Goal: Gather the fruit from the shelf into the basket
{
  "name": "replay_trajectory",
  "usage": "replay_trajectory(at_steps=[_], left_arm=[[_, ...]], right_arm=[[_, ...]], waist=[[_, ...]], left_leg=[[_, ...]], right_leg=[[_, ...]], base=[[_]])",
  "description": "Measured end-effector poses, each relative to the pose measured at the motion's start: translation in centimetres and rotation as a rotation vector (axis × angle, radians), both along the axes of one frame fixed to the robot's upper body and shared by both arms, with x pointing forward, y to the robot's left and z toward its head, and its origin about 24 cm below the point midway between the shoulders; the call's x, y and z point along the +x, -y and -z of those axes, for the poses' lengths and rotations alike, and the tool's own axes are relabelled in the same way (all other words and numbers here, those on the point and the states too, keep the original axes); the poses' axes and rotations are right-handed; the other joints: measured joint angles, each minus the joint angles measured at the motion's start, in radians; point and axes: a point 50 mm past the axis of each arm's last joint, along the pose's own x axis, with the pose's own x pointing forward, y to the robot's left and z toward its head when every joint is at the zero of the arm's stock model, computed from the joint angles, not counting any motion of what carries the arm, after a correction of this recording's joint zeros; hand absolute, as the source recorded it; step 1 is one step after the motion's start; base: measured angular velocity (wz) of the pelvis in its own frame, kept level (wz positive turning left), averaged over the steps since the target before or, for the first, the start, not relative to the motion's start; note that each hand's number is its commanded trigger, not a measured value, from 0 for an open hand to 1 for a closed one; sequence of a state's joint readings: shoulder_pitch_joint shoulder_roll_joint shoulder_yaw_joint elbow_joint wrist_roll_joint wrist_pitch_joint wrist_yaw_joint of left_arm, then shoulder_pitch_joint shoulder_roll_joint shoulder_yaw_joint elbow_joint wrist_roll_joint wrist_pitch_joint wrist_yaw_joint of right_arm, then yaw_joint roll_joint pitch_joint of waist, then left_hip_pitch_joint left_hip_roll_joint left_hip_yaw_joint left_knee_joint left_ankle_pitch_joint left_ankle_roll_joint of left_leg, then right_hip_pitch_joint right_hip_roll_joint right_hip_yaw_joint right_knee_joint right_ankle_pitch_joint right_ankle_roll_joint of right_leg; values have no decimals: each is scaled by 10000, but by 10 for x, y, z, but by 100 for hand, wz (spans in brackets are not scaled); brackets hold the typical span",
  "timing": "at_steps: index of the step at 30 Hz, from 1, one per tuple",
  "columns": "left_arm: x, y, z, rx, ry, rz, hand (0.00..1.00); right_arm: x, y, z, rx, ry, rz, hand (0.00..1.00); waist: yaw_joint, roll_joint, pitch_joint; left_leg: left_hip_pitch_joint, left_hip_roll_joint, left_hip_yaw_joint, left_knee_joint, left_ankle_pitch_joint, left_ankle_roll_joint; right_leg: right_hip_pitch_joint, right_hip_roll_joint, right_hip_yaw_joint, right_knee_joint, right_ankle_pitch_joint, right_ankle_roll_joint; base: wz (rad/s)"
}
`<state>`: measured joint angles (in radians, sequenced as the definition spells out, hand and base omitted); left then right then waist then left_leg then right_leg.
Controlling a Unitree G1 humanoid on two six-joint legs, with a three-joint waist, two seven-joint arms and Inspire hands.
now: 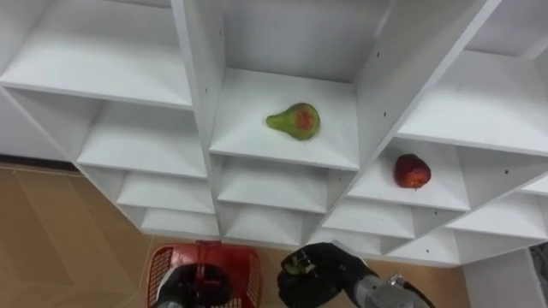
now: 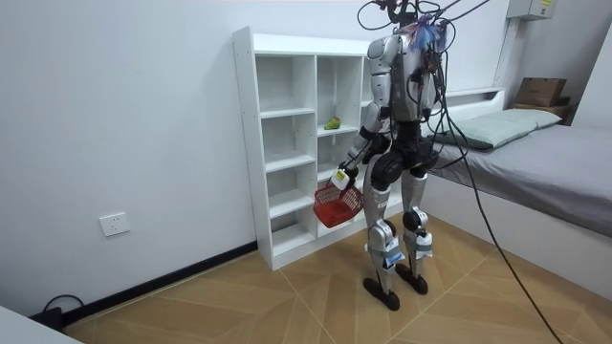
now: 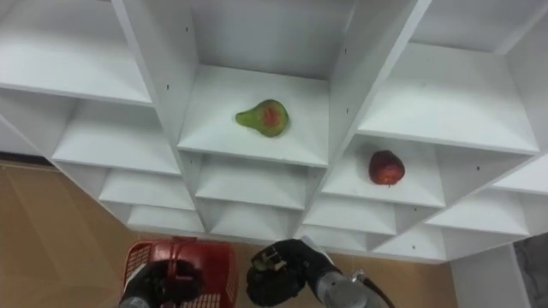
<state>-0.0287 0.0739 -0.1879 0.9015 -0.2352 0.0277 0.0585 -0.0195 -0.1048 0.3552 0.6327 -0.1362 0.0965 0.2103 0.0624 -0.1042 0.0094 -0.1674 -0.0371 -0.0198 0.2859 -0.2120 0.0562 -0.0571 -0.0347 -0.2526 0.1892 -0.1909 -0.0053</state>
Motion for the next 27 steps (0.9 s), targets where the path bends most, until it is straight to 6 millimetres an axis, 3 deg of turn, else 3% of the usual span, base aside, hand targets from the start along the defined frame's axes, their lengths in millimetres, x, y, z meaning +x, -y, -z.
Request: replay_trajectory(at_steps=[5, 8, 18, 27], left_arm=[[11, 8, -5, -308, 341, 378, 100], [14, 13, -6, -444, 386, 700, 100], [6, 17, 1, -356, -85, 1531, 100], [3, 19, 2, -296, -197, 1883, 100]], right_arm=[[2, -1, 1, -154, 3, -79, 100], [1, -2, 1, -148, 45, -138, 100], [1, -10, 6, -656, -15, -764, 100], [5, -12, 6, -1162, 209, -975, 100]], waist=[[1, 139, 118], [13, 194, 131], [35, 420, 92], [6, 454, 78]], left_leg=[[-363, -21, -151, 190, 0, 0], [-503, -23, -157, 237, 0, 0], [-472, -42, -176, 243, 0, 3], [-515, -68, -193, 301, 11, 22]], right_leg=[[-204, -6, -218, 10, 5, -8], [-339, -8, -236, 41, 9, -14], [-337, -39, -251, 160, 7, -12], [-313, -54, -249, 212, 7, -12]], base=[[10], [1], [1], [0]])
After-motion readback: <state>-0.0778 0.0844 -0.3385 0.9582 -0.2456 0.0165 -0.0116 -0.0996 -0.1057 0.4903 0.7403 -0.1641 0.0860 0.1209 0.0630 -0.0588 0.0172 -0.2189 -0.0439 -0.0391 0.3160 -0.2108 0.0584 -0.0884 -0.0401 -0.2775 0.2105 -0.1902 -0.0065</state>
